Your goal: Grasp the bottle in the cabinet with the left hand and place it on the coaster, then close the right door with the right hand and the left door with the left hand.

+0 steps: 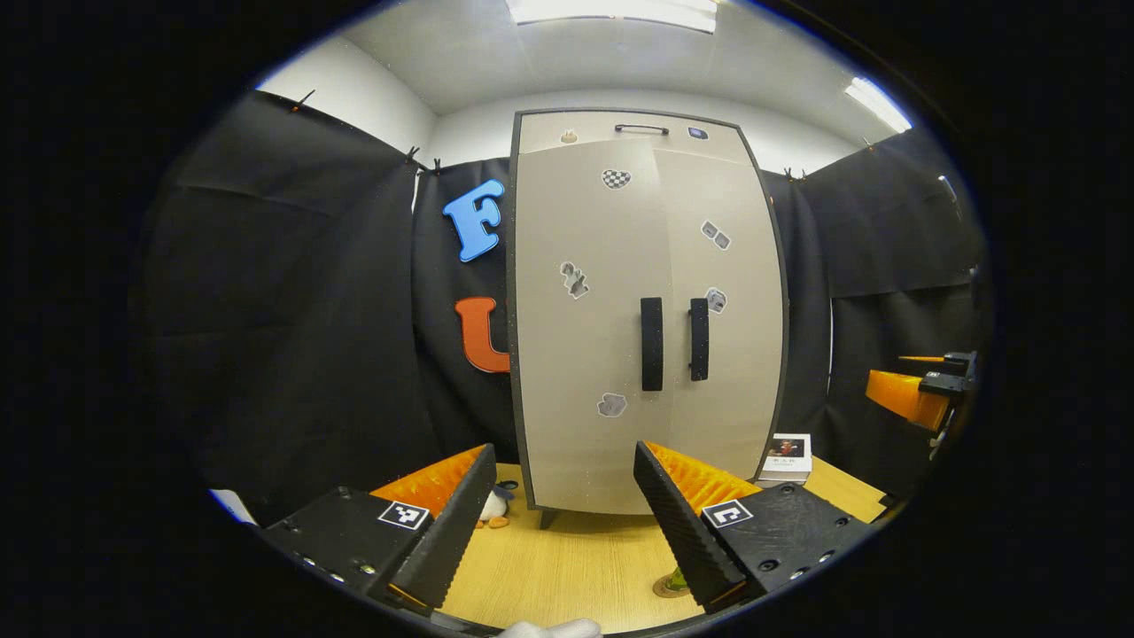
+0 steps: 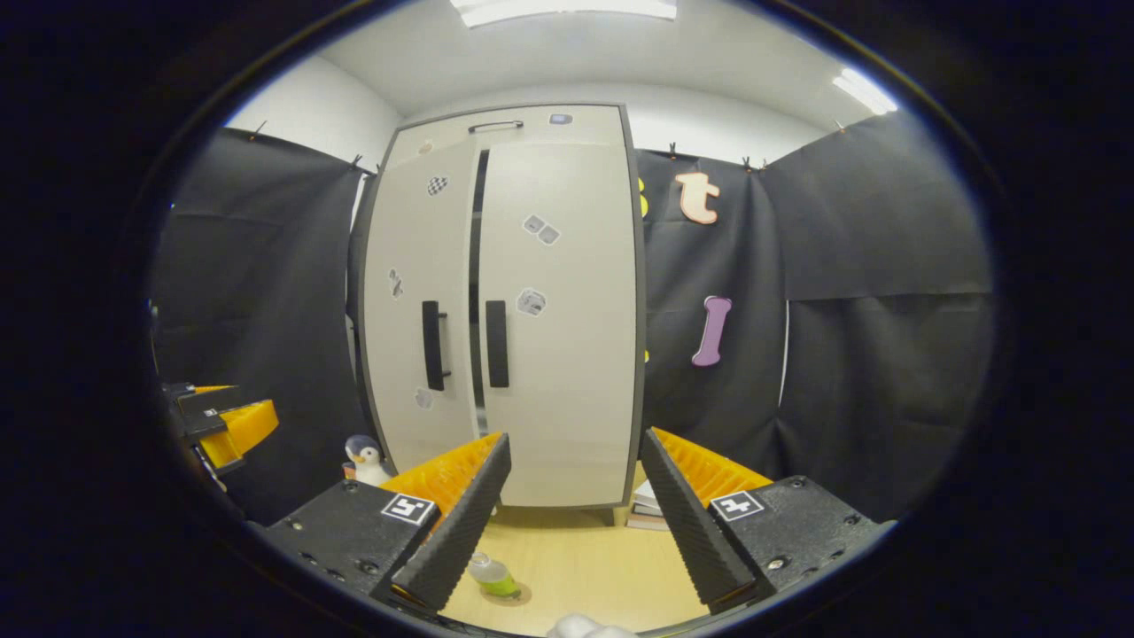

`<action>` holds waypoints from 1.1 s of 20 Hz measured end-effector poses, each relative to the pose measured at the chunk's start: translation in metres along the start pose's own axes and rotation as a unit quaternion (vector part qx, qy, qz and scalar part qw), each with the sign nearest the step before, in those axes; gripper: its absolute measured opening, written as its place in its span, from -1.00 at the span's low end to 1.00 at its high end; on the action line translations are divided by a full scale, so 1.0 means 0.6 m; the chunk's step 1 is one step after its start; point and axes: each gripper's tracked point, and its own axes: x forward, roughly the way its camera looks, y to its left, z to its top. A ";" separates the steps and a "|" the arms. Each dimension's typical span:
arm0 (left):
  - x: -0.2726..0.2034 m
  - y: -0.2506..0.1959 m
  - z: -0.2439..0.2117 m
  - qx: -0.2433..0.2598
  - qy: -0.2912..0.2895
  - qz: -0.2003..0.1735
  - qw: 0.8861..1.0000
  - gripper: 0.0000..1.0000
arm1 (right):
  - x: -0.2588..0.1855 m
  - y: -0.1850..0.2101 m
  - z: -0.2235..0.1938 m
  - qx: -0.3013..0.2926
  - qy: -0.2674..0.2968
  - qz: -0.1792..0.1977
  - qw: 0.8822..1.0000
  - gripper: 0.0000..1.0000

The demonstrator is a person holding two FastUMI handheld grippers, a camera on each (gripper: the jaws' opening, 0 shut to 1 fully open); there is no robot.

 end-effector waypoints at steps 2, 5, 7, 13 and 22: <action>0.001 0.000 0.001 0.003 -0.001 0.002 1.000 0.92 | -0.001 0.000 -0.002 0.000 0.002 0.000 1.000 0.96; 0.000 -0.001 0.002 0.004 -0.004 0.002 1.000 0.92 | 0.000 0.002 0.002 0.000 0.000 0.000 1.000 0.96; 0.000 -0.001 0.003 0.003 -0.004 0.002 1.000 0.92 | 0.000 0.003 0.004 -0.001 -0.001 0.001 1.000 0.89; 0.001 0.003 0.002 0.006 -0.002 0.006 1.000 0.96 | 0.003 0.010 0.000 0.001 0.002 0.006 1.000 0.96; 0.005 -0.002 0.005 0.007 -0.004 0.002 1.000 0.92 | 0.006 0.011 0.000 0.005 0.002 0.004 1.000 0.89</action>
